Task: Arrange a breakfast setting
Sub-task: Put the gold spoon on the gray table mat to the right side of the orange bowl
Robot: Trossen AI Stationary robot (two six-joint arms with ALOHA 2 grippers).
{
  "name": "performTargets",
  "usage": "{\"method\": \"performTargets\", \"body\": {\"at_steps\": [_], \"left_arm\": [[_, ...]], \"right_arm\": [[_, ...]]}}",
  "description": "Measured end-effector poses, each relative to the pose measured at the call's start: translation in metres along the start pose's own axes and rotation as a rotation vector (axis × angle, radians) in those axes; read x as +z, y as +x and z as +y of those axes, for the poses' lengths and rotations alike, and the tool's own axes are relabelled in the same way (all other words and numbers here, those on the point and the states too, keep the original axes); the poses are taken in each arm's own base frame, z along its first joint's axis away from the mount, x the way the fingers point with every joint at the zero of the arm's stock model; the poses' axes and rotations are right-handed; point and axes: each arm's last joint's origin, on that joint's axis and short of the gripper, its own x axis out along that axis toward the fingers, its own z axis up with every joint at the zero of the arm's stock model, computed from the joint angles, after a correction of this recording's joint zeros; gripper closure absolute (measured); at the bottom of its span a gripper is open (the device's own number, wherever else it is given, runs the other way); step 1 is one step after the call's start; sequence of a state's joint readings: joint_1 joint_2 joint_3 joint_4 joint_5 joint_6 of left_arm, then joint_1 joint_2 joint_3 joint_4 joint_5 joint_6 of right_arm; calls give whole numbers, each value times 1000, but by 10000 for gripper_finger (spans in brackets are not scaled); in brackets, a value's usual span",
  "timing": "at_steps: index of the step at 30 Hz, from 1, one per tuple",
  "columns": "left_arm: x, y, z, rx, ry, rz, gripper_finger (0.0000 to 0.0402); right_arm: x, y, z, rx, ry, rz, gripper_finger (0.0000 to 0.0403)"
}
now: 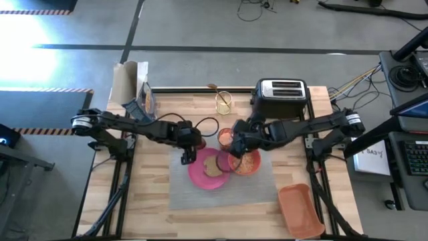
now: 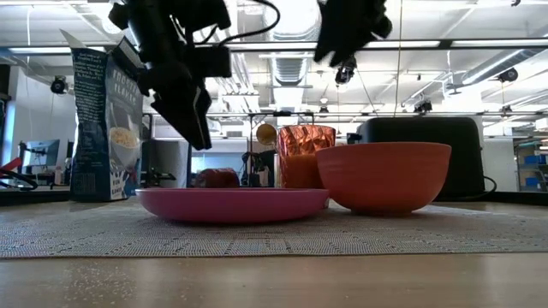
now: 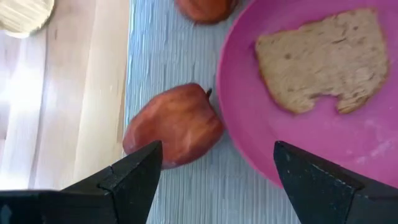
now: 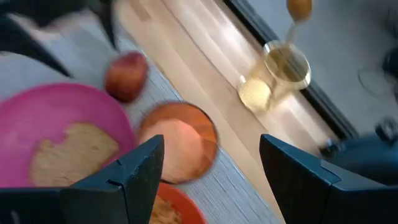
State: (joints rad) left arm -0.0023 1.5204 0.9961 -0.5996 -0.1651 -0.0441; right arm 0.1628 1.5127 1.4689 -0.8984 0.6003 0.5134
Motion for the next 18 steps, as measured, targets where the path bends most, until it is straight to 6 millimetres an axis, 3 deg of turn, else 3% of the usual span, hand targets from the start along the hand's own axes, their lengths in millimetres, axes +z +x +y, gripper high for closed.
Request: {"method": "performTargets", "body": {"at_steps": [6,10,18], "left_arm": [[5,-3,-10,-2,8,-60,111],[2,-6,-15,94,30,-60,111],[-11,-27,-2,241,38,2,111]], "right_arm": [[4,14,-21,-10,49,94,149],[7,19,-30,-18,40,106,149],[16,33,-55,-58,25,127,149]]}}
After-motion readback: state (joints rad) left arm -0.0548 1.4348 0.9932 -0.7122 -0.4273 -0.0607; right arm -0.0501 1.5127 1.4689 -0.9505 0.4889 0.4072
